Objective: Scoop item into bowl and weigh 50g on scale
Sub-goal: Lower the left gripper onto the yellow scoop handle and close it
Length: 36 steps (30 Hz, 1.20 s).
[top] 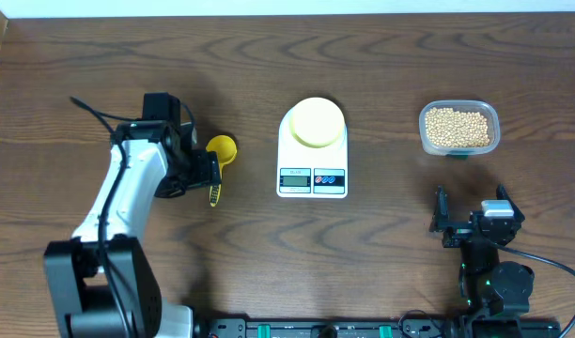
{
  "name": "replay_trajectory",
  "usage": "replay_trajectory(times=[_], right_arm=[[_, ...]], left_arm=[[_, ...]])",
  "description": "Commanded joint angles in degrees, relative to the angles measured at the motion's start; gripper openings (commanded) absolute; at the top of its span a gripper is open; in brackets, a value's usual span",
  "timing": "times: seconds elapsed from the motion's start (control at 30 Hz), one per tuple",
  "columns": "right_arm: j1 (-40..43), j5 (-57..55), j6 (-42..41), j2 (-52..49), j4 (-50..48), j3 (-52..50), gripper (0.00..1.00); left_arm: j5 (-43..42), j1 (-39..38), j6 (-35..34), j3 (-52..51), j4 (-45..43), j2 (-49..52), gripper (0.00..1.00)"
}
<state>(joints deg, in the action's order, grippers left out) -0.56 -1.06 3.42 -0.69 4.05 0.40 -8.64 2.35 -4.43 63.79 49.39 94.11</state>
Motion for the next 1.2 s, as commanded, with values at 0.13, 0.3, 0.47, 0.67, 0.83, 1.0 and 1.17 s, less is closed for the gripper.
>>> replay_trajectory(times=[0.13,0.3,0.47,0.67,0.83,1.0,1.17], right_arm=[[0.2,0.1,0.5,0.3,0.2,-0.1,0.99],[0.2,0.1,0.5,0.3,0.2,-0.1,0.99],[0.2,0.1,0.5,0.3,0.2,-0.1,0.99],[0.2,0.1,0.5,0.3,0.2,-0.1,0.99],[0.2,0.1,0.5,0.3,0.2,-0.1,0.99],[0.2,0.1,0.5,0.3,0.2,-0.1,0.99],[0.2,0.1,0.5,0.3,0.2,-0.1,0.99]], left_arm=[[-0.6,-0.2,1.0,0.3,-1.6,4.7,0.66],[-6.3,-0.2,4.9,0.3,-3.5,5.6,0.66],[-6.3,-0.2,4.9,0.3,-7.6,5.6,0.64],[-6.3,-0.2,5.0,0.2,-10.0,6.3,0.64],[-6.4,-0.2,9.4,0.2,-8.9,7.7,0.64],[-6.4,-0.2,11.3,0.2,-7.1,9.5,0.64],[-10.6,-0.1,13.5,0.2,-6.6,10.7,0.64]])
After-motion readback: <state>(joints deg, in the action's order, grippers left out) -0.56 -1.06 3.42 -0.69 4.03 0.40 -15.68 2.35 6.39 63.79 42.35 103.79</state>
